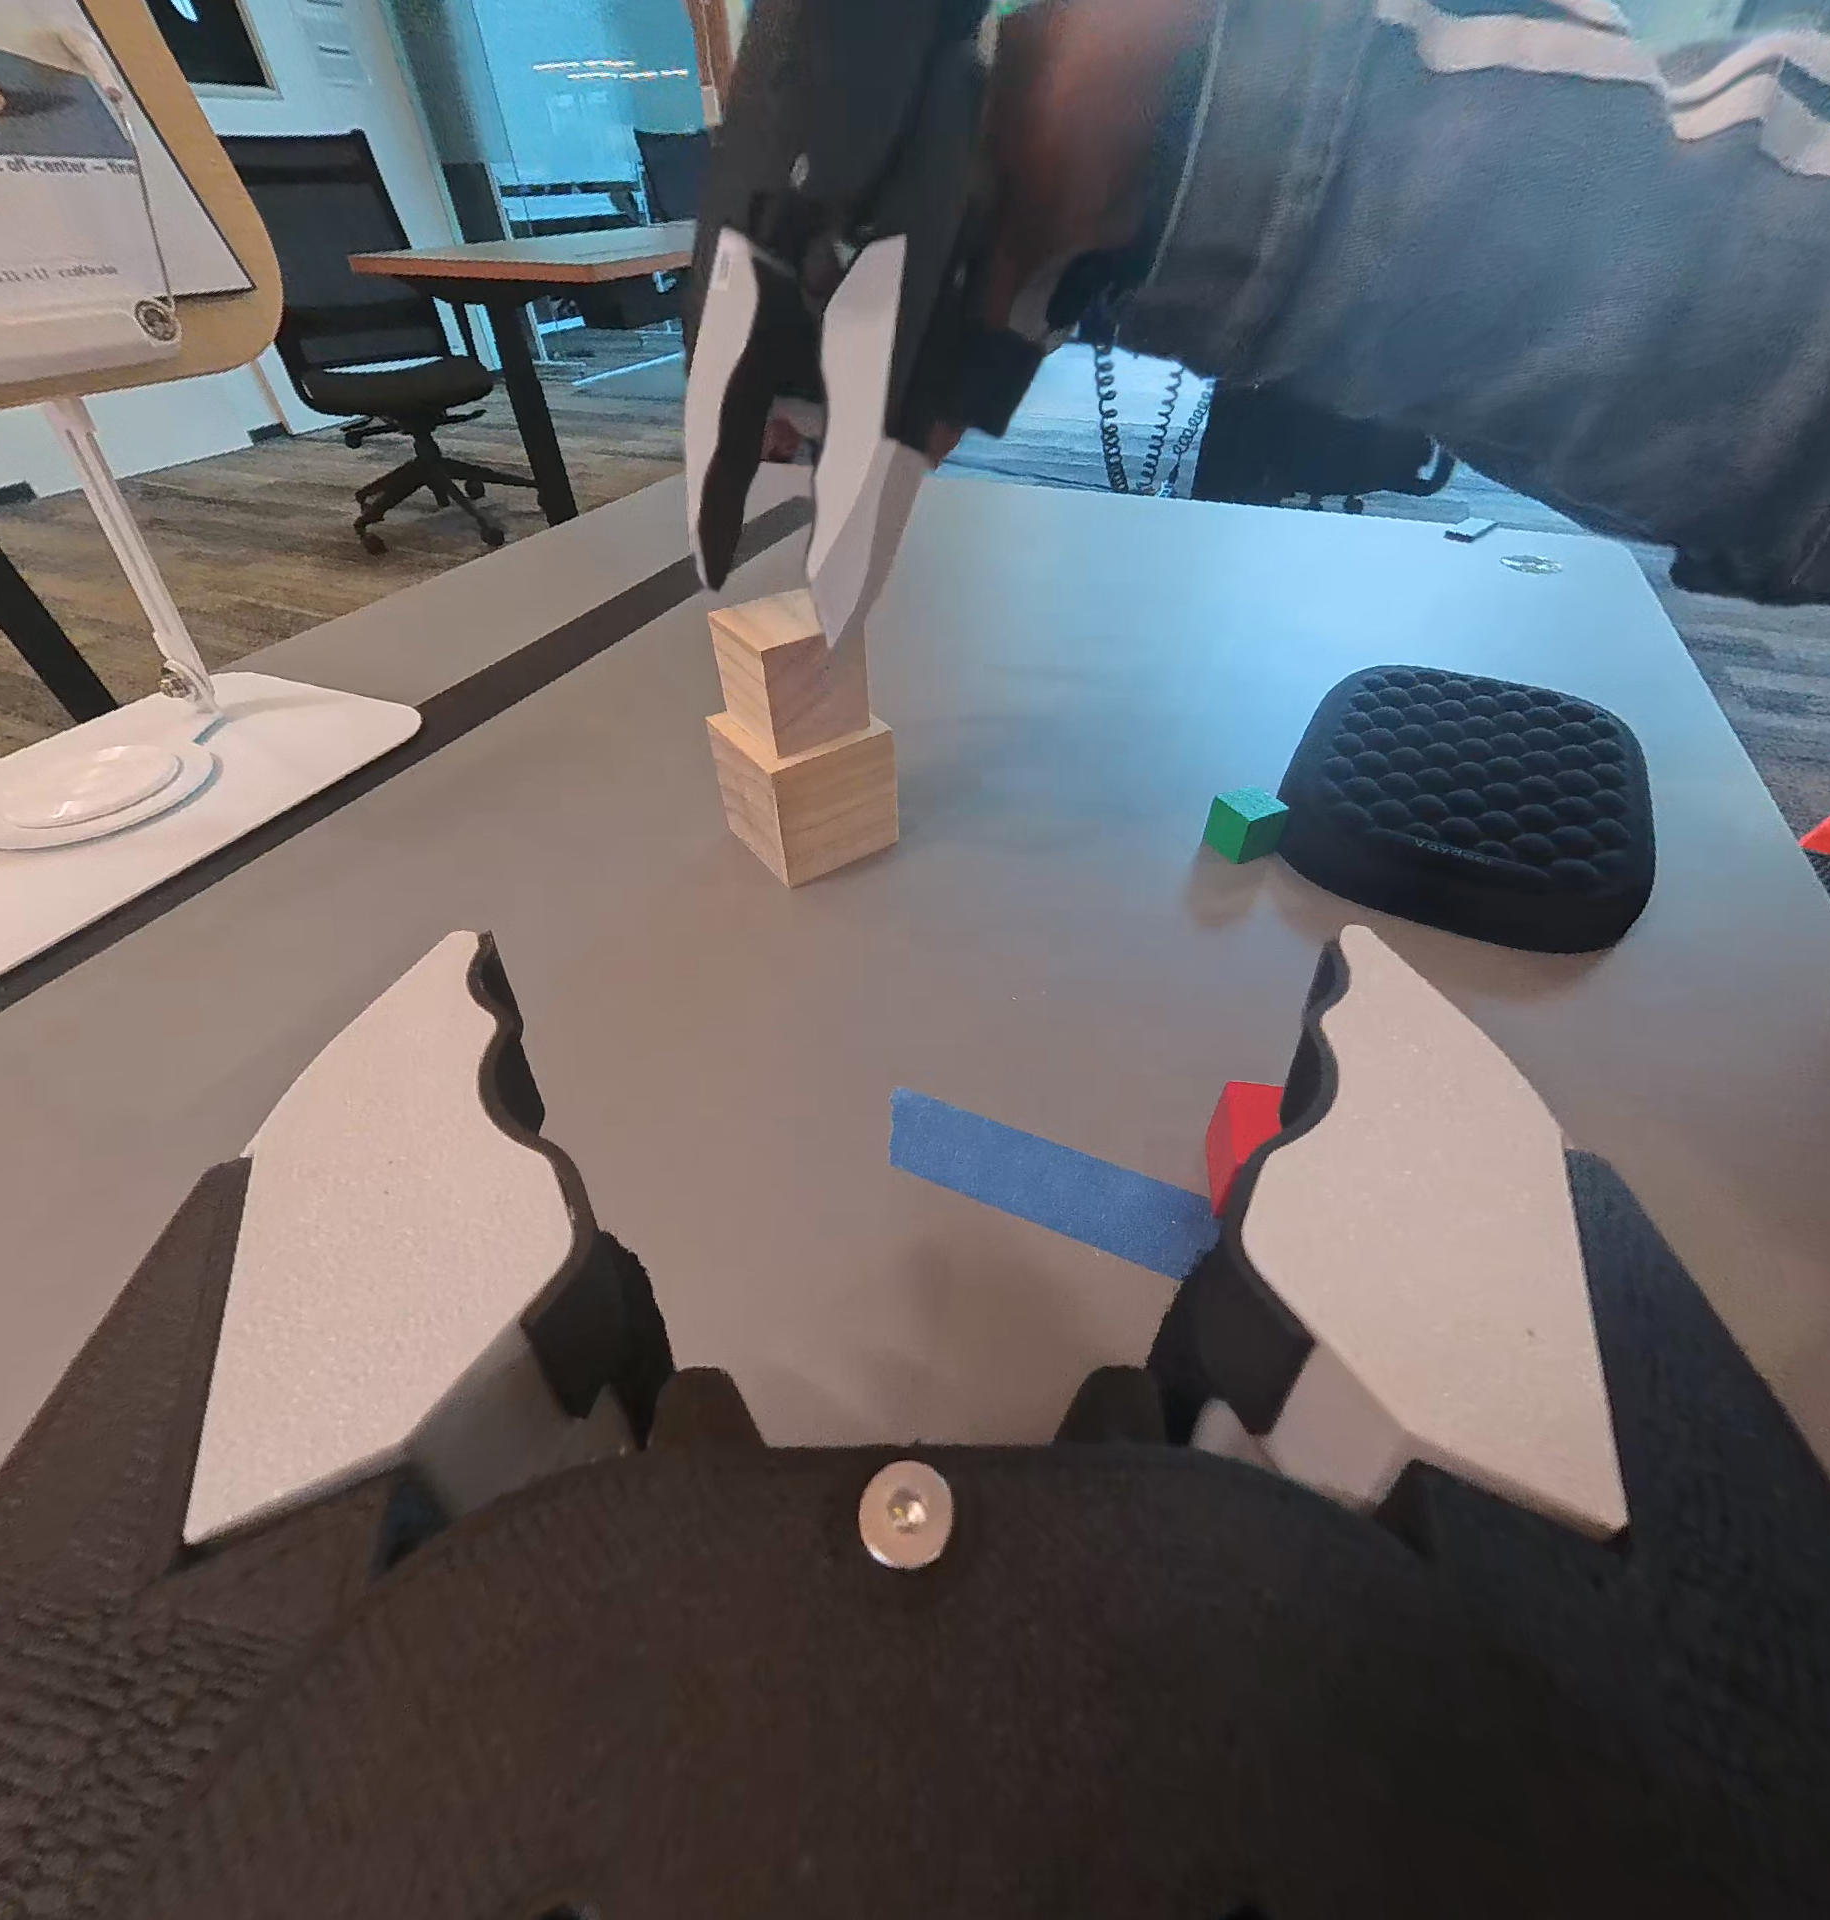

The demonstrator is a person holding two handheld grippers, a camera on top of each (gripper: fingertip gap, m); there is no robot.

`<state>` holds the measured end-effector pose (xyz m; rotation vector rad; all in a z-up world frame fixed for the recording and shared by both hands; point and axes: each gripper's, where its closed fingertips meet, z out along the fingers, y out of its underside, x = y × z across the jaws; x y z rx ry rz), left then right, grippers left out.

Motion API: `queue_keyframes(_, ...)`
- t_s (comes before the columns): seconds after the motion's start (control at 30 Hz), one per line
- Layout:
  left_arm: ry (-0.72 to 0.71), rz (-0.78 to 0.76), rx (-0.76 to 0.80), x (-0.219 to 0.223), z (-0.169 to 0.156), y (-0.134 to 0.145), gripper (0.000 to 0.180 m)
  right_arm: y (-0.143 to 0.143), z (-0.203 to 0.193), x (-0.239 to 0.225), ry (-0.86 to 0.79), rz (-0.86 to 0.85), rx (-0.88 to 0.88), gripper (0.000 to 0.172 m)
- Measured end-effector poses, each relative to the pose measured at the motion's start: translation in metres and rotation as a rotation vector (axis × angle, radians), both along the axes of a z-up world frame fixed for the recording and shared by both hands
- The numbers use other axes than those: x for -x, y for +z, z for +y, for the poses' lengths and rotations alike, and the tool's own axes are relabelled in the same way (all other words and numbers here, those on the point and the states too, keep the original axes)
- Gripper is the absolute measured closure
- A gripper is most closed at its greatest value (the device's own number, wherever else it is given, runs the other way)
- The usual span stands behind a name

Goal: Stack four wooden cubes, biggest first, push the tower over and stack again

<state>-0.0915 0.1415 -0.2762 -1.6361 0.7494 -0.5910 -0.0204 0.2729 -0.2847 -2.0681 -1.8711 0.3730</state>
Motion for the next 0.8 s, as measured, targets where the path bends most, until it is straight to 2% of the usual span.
queue_keyframes(0.13, 0.002, -0.003, 0.001, 0.001, 0.000, 0.000, 0.042, 0.020, -0.025, 0.001, 0.075, 0.120, -0.035, 0.104)
queue_keyframes(0.33, -0.002, 0.032, -0.001, -0.002, -0.002, 0.000, 0.044, 0.029, -0.060, -0.007, 0.152, 0.305, -0.100, 0.092)
queue_keyframes(0.43, -0.076, 0.146, 0.006, -0.013, -0.019, -0.009, 0.065, 0.030, -0.080, -0.009, 0.192, 0.468, -0.121, 0.089)
queue_keyframes(0.5, -0.141, 0.205, 0.034, -0.021, -0.034, -0.019, 0.070, 0.022, -0.098, -0.012, 0.226, 0.544, -0.088, 0.090)
queue_keyframes(0.63, -0.116, 0.251, 0.067, -0.012, -0.035, -0.037, 0.071, -0.008, -0.158, -0.010, 0.451, 0.600, -0.019, 0.105)
queue_keyframes(0.8, -0.104, 0.159, 0.085, -0.008, -0.032, -0.030, 0.071, -0.043, -0.198, 0.010, 0.613, 0.474, 0.022, 0.120)
